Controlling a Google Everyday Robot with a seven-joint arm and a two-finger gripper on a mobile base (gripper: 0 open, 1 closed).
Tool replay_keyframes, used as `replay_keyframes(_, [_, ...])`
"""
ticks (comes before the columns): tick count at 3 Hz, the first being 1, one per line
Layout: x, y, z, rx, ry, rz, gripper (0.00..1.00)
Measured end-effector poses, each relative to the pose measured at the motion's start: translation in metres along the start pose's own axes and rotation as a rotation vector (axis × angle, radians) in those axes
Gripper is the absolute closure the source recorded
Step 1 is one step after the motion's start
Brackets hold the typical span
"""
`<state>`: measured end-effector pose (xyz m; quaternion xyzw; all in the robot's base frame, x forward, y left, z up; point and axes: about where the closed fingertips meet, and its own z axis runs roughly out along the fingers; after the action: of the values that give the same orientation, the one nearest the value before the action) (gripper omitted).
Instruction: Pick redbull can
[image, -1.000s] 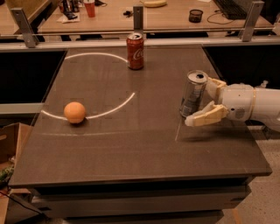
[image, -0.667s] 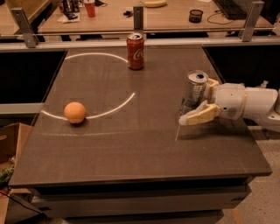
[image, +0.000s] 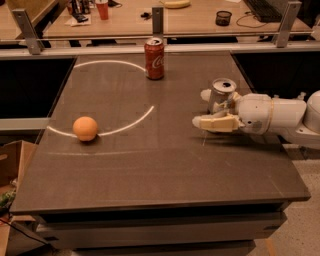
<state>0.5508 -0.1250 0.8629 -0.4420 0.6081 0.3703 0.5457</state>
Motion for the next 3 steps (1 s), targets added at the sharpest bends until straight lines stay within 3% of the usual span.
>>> replay_keyframes(2, [-0.012, -0.005, 0.006, 0.014, 0.002, -0.003, 0.87])
replay_keyframes(3, [-0.038, -0.012, 0.006, 0.019, 0.009, -0.013, 1.0])
